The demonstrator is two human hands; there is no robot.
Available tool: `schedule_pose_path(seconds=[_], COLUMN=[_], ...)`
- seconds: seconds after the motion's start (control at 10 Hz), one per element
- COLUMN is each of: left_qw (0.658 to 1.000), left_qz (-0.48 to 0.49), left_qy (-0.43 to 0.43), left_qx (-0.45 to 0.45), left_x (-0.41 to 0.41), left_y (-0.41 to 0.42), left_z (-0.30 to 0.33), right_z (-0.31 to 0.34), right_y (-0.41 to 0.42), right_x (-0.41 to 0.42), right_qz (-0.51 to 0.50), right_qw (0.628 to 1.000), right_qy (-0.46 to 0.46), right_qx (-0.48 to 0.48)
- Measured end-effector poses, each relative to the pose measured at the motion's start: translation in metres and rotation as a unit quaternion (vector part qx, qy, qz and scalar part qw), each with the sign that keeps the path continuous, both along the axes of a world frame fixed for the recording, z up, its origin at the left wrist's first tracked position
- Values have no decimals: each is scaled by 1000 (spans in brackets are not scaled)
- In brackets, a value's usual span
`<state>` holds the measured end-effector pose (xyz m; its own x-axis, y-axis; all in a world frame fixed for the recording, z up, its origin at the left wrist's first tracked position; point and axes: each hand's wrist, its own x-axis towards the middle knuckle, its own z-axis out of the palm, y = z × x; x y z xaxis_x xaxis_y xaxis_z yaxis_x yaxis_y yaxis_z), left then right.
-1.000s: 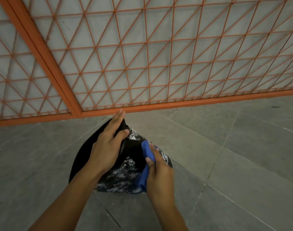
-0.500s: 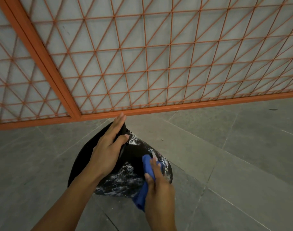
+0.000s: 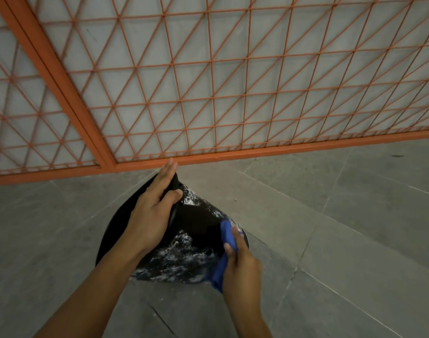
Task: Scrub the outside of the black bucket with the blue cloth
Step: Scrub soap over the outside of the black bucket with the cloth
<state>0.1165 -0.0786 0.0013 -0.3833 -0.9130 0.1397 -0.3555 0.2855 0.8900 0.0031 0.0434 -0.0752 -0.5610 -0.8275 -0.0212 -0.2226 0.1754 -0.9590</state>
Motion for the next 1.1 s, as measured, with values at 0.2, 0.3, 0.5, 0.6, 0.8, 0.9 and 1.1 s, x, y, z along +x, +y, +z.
schedule_pose_path(seconds=[0.2, 0.3, 0.5, 0.6, 0.8, 0.9, 1.1], left_qw=[1000, 1000, 1000, 1000, 1000, 1000, 1000], left_qz=[-10, -16, -3, 3, 7, 14, 5], left_qy=[-1, 6, 20, 17, 25, 26, 29], left_qx=[0, -2, 8, 6, 2, -3, -3], left_x=[-1, -5, 2, 2, 8, 7, 10], left_y=[0, 0, -8, -5, -10, -10, -13], left_z=[0, 0, -3, -2, -3, -4, -4], right_z=[2, -3, -3, -8, -8, -13, -16], right_y=[-2, 1, -1, 2, 1, -4, -3], right_x=[6, -7, 6, -7, 7, -13, -1], right_qz=[10, -14, 9, -26, 8, -15, -18], right_qw=[1000, 1000, 1000, 999, 1000, 999, 999], right_qy=[7, -4, 10, -4, 9, -3, 10], right_qx=[-22, 5, -8, 24, 12, 40, 32])
